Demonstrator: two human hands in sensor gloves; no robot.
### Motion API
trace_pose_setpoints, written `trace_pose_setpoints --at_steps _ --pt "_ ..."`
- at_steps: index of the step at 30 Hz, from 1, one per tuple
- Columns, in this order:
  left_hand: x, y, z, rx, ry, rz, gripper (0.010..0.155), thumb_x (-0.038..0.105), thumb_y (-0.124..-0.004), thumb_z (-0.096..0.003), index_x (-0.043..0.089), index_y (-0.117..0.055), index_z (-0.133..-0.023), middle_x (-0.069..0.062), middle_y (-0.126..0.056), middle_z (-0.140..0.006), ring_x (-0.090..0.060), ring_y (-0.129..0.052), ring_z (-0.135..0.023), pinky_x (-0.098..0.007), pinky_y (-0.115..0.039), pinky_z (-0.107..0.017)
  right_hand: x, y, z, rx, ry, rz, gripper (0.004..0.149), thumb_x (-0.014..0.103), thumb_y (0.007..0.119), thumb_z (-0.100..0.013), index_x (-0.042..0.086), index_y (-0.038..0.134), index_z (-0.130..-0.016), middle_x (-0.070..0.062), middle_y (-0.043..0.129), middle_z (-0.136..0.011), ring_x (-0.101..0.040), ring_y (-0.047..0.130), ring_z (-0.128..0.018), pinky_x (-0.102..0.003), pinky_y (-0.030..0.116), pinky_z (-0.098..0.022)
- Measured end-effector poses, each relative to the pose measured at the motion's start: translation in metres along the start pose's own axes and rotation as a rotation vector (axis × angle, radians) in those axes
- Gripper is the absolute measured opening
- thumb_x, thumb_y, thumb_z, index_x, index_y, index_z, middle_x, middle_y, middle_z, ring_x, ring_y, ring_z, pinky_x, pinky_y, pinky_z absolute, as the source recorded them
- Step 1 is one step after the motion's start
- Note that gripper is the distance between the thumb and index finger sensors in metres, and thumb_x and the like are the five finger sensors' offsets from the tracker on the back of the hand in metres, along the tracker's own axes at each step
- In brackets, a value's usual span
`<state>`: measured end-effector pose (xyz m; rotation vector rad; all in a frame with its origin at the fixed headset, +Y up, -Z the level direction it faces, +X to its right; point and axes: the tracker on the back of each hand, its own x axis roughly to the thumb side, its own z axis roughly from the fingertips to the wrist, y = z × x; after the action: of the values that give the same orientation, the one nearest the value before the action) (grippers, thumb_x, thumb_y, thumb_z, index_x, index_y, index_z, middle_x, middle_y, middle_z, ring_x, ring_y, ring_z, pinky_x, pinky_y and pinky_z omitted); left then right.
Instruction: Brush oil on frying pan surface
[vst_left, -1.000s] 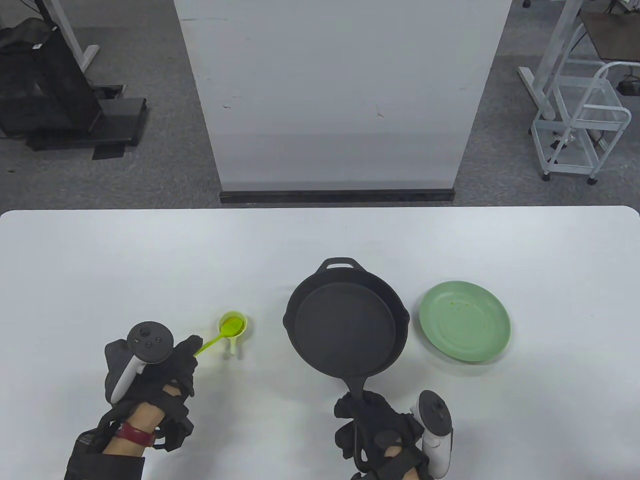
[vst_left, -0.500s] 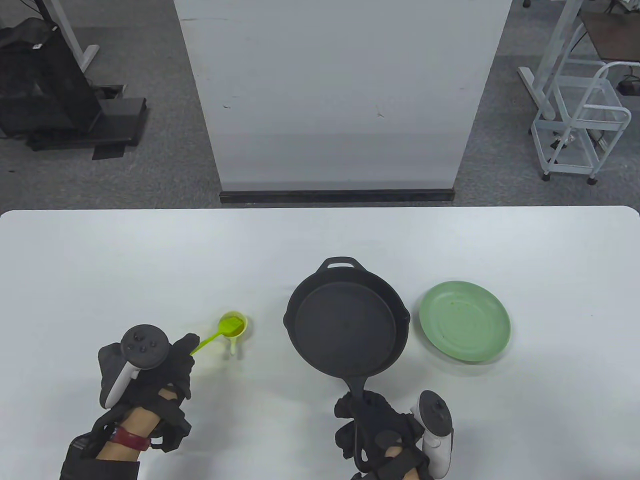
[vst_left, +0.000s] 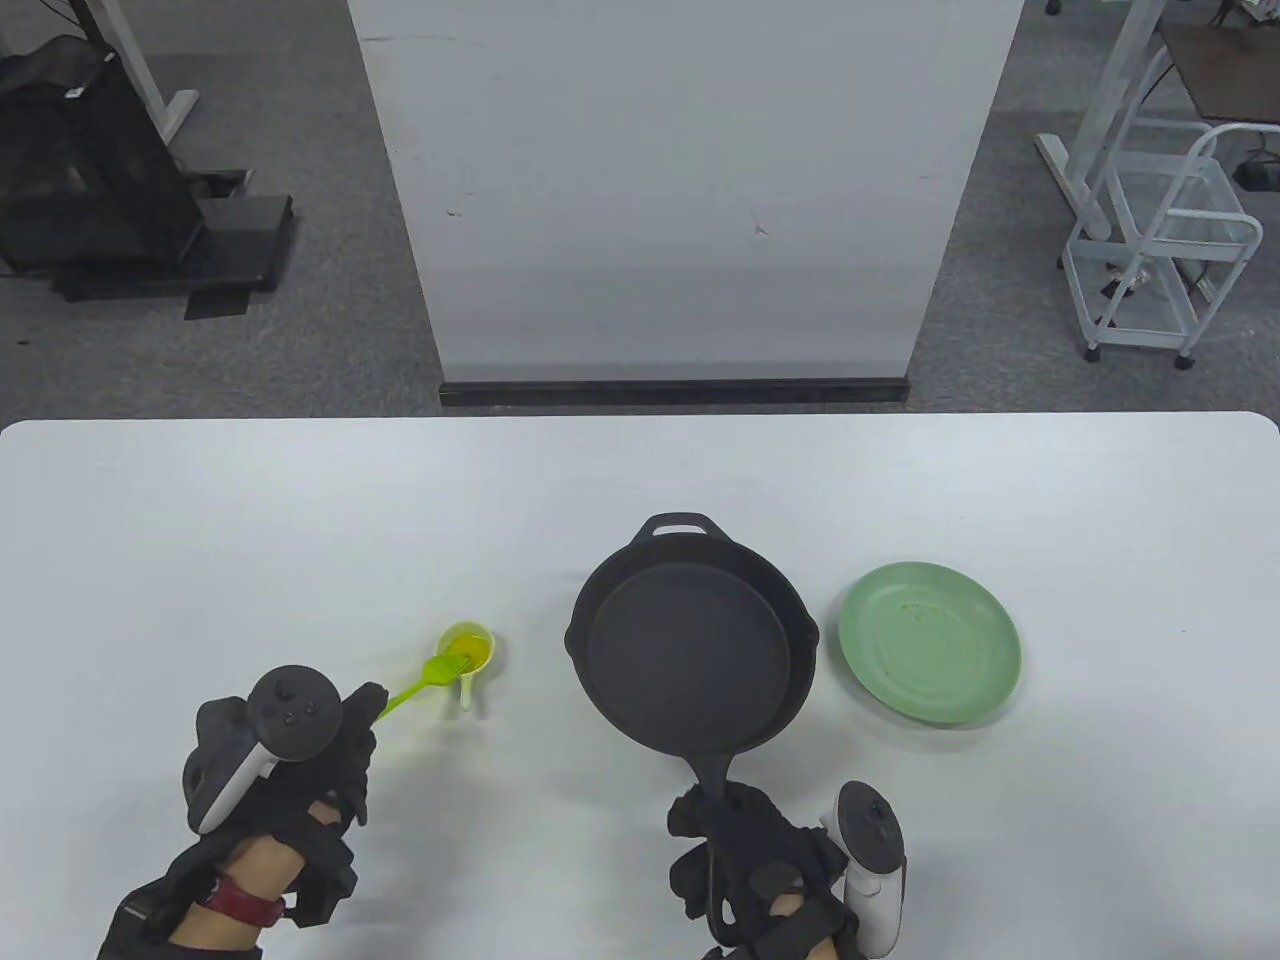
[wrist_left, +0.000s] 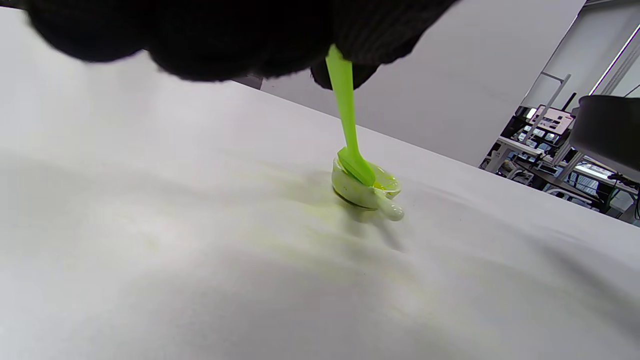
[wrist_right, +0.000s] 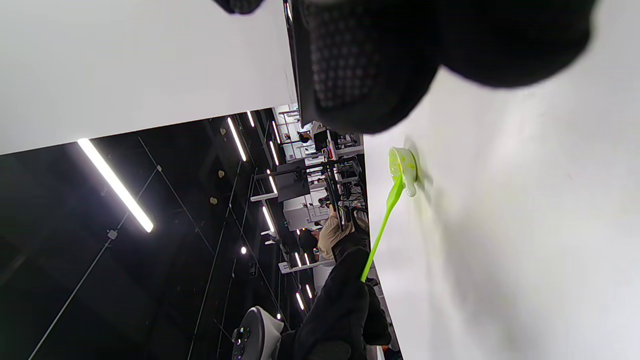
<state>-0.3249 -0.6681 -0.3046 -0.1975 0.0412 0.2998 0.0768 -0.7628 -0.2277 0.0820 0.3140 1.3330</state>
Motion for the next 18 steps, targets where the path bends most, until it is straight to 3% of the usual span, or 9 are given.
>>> trace_pose_setpoints --at_steps 18 --pt "-0.0045 0.0089 -0.0039 0.000 -0.013 0.049 0.053 0.031 -0.069 -0.0480 0.026 -0.067 -0.100 -0.007 -0.077 -0.074 -0.032 -0.082 -0.051 -0.052 -0.073 -0.044 -0.0005 0.0006 0.0000 0.003 0.008 -0.006 0.053 0.037 0.066 -0.047 -0.001 0.057 -0.082 -0.031 0.066 -0.079 -0.017 0.096 -0.031 -0.030 0.087 -0.018"
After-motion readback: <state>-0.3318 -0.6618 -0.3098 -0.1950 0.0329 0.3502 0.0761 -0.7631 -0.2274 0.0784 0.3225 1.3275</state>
